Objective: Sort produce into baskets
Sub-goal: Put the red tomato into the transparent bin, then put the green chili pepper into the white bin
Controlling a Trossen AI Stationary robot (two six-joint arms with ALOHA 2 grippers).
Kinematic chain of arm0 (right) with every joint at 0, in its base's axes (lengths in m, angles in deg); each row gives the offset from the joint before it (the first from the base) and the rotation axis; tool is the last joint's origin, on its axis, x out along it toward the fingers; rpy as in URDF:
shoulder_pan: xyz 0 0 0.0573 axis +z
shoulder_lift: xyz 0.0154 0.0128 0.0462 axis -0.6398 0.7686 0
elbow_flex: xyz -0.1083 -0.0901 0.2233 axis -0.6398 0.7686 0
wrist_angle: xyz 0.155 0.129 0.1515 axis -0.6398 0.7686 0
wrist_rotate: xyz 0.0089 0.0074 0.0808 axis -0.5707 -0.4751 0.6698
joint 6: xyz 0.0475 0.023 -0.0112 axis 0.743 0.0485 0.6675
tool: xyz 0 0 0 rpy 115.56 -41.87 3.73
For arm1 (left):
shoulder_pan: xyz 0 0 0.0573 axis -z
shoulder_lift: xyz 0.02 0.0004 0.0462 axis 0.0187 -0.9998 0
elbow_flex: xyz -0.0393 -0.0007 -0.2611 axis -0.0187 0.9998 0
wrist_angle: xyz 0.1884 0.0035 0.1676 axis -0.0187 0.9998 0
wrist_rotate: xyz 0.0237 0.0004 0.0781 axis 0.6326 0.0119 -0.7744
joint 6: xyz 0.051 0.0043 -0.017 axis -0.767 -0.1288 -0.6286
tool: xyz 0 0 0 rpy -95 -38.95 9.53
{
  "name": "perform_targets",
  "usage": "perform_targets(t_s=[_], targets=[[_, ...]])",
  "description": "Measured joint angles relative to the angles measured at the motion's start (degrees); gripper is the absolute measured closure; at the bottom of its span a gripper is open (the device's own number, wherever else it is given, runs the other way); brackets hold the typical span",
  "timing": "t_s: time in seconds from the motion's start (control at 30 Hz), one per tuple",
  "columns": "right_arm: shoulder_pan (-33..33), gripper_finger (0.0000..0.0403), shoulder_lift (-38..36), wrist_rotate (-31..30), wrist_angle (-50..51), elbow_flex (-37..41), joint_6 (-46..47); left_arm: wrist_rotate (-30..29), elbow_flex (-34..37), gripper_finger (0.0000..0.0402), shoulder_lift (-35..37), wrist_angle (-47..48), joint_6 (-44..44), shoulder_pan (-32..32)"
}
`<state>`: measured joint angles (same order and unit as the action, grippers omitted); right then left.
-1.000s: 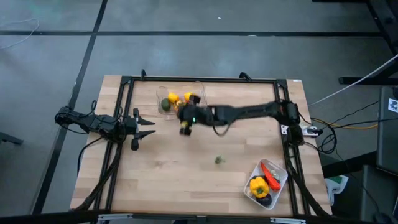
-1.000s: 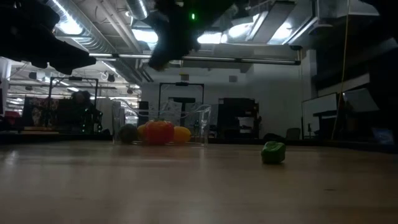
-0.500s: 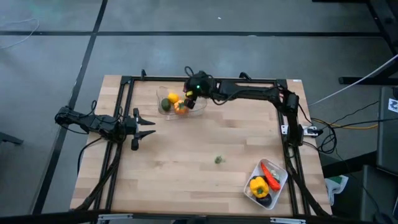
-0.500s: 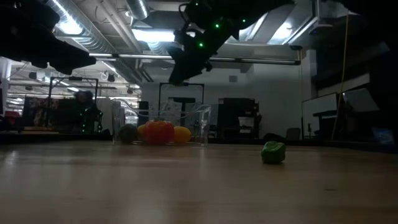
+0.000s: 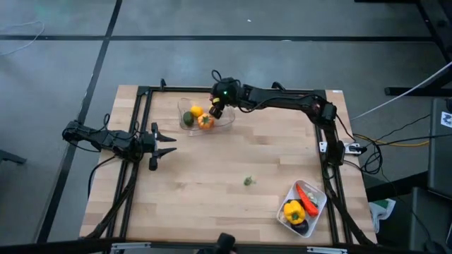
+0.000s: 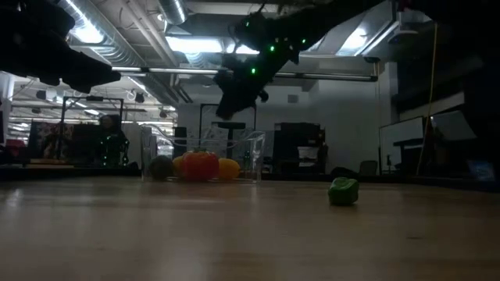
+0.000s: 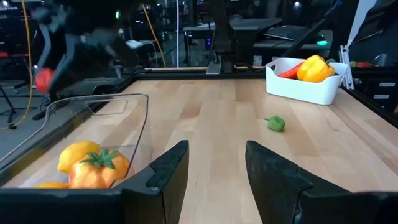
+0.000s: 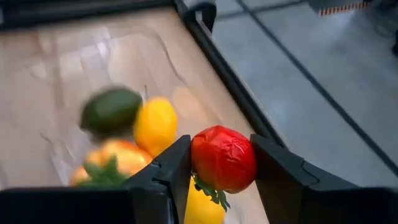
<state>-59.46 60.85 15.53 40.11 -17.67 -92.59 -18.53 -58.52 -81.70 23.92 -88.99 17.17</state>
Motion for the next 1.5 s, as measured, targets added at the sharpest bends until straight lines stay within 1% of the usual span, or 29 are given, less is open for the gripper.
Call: perform_targets(t_s=[0.1, 0.4, 0.53, 0.67, 0.77, 0.93, 1.1, 1.2, 1.3, 1.4, 1.5], targets=[[-0.3, 0.023, 0.8, 0.0, 0.4, 0.1, 0.1, 0.0, 0.0, 0.0247, 0.0, 0.0, -0.6, 0.0], [-0.2, 0.0135, 1.4, -0.4, -1.0, 0.0, 0.1, 0.0, 0.0, 0.0247, -0.2, 0.0, -0.8, 0.0], [-0.2, 0.0113, 1.1, -0.2, -0.5, 0.0, -0.3, 0.0, 0.0, 0.0247, -0.2, 0.0, -0.5, 0.0], [0.9, 0.0107, -1.7, 1.0, -0.2, 0.1, -1.1, 0.0, 0.0, 0.0247, -0.2, 0.0, -0.5, 0.0], [2.9, 0.0108, -5.0, 1.1, 0.4, 0.0, -1.9, 0.0, 0.0, 0.0247, -0.2, 0.0, -0.5, 0.0], [7.9, 0.0109, -9.8, 3.1, 5.7, 0.0, -1.9, 0.0, 0.0, 0.0247, -0.2, 0.0, -0.6, 0.0], [13.7, 0.0109, -12.6, 4.1, 17.6, 0.0, -1.9, 0.0, 0.0, 0.0247, -0.2, 0.0, -0.5, 0.0], [16.9, 0.0109, -12.7, 4.1, 27.1, 0.0, -1.2, 0.0, 0.0, 0.0247, -0.2, 0.0, -0.3, 0.0], [20.1, 0.0109, -12.2, 4.2, 36.5, 0.0, 1.3, 0.0, 0.0, 0.0247, -0.2, 0.0, 0.7, 0.0], [23.2, 0.0109, -11.3, 6.1, 41.4, 0.6, 5.6, 0.0, 0.0, 0.0247, -0.2, 0.0, 0.9, 0.0], [26.1, 0.0109, -10.5, 9.5, 40.2, 2.5, 8.4, 0.0, 0.0, 0.0247, -0.2, 0.0, 0.9, 0.0]])
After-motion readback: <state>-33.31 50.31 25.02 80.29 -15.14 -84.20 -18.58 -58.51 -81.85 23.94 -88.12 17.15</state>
